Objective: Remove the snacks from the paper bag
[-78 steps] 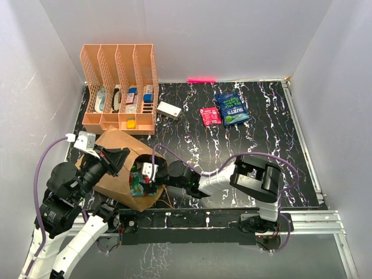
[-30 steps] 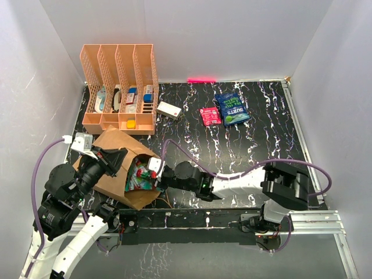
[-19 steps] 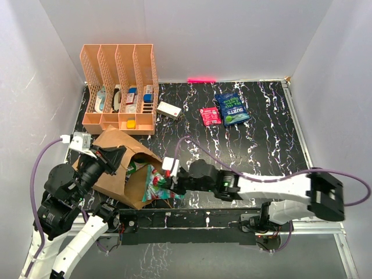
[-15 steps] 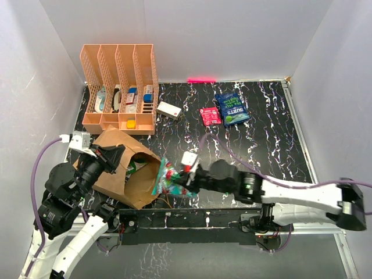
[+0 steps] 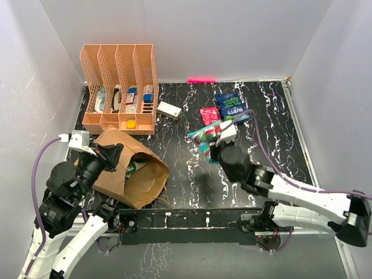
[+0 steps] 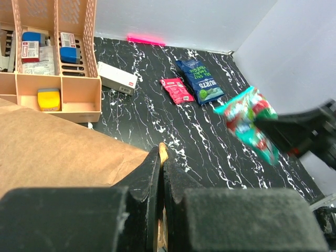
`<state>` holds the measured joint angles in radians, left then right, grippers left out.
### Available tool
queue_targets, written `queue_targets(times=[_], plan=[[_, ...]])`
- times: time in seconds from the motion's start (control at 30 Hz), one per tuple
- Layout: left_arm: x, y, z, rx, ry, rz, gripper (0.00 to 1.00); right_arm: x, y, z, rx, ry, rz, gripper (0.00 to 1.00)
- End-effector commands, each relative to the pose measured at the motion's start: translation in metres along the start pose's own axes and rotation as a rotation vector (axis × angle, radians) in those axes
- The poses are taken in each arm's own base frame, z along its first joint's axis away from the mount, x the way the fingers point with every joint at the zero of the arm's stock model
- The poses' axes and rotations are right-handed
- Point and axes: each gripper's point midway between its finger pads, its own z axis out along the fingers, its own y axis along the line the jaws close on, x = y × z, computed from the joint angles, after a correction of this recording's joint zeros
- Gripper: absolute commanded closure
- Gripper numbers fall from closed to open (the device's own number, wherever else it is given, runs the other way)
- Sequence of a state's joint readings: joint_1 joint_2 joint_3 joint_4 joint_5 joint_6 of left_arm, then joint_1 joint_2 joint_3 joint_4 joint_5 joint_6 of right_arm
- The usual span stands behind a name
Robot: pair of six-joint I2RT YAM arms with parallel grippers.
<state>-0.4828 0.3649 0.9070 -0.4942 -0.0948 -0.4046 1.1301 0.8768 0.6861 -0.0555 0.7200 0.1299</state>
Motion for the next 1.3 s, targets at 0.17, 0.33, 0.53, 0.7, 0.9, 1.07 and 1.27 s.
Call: queue_targets(times=[0.17,0.33,0.53,0.7,0.9,1.07,1.27], plan=[[0.003,-0.020,0.003,0.106,0.019,-0.026,1.00,-0.012,-0.170,0.110,0.406,0.025,0.212,0.90],[-0.004,-0.030,0.007,0.165,-0.035,-0.018,1.00,0.004,-0.277,0.140,0.599,0.009,0.192,0.90],[-0.010,-0.036,0.012,0.230,-0.133,-0.016,1.00,0.022,-0.355,0.174,0.643,-0.039,0.160,0.89],[-0.002,-0.031,0.013,0.216,-0.100,0.081,1.00,0.049,-0.397,0.203,0.653,0.021,0.092,0.85],[0.005,-0.033,0.010,0.245,-0.081,0.122,1.00,0.096,-0.404,0.218,0.565,0.083,0.161,0.66],[0.013,-0.028,0.012,0.241,-0.087,0.137,1.00,0.093,-0.405,0.189,0.658,0.144,0.204,0.29],[0.011,-0.031,0.013,0.246,-0.075,0.113,1.00,0.025,-0.375,0.133,0.692,0.127,0.325,0.24]])
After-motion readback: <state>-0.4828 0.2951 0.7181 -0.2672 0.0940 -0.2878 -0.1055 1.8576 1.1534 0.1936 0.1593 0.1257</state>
